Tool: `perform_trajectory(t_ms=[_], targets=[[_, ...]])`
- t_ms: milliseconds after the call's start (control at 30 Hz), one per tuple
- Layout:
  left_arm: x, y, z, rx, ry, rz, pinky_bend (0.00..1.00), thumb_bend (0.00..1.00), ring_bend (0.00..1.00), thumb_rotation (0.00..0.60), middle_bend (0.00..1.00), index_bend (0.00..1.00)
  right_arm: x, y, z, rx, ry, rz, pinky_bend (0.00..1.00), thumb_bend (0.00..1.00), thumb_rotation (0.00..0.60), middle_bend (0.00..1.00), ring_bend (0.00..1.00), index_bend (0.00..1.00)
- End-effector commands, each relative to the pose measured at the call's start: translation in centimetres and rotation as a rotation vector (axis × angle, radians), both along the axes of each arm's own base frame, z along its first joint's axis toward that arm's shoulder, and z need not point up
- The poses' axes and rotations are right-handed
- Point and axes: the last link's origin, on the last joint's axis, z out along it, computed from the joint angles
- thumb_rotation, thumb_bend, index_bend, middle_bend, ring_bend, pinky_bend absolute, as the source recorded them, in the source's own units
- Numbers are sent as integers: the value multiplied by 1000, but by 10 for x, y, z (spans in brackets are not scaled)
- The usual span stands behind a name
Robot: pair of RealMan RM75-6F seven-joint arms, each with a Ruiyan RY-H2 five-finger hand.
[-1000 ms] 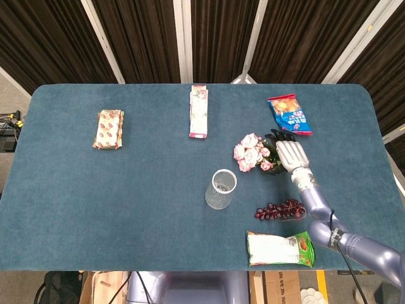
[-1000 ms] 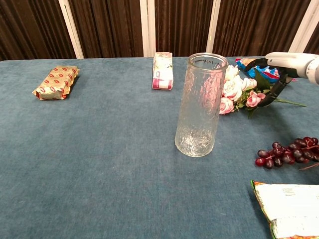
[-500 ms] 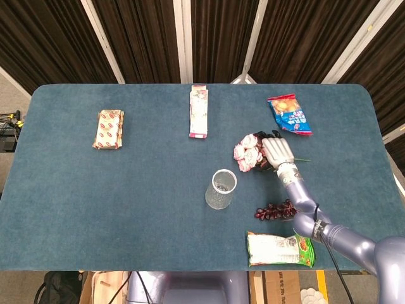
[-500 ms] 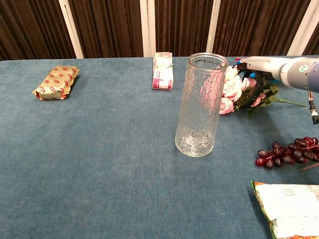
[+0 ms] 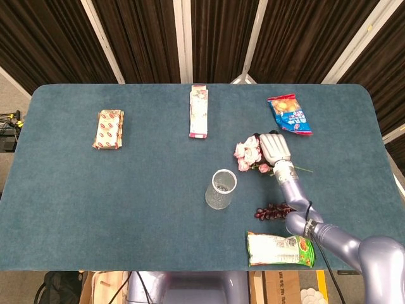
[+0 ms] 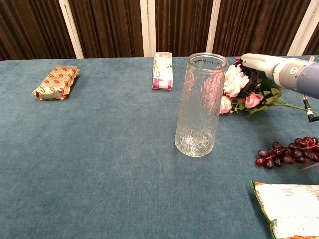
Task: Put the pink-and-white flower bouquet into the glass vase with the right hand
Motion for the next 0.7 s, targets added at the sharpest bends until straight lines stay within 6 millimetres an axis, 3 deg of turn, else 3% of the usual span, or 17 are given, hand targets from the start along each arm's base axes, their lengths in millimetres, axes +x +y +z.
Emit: perform_trajectory(t_ms=[33,267,500,700], targets=[[0,0,0,-1,-2,3,23,188,0,600,0,151,-1,1,7,0,-20,-1,207,340,600,458,569,415],[0,0,1,-1,-13,-6,23,189,0,600,0,151,7,6,42,42,-226,-49,212,340,600,459,569,421],[1,-1,2,-3,-24,-25,23,189,0,600,0,151,25,9,105,15,-479,-51,210,341,600,459,569,429],[2,-4,4,9,-27,-41,23,189,0,600,0,151,52,13,160,-50,-730,12,212,340,600,459,569,438]])
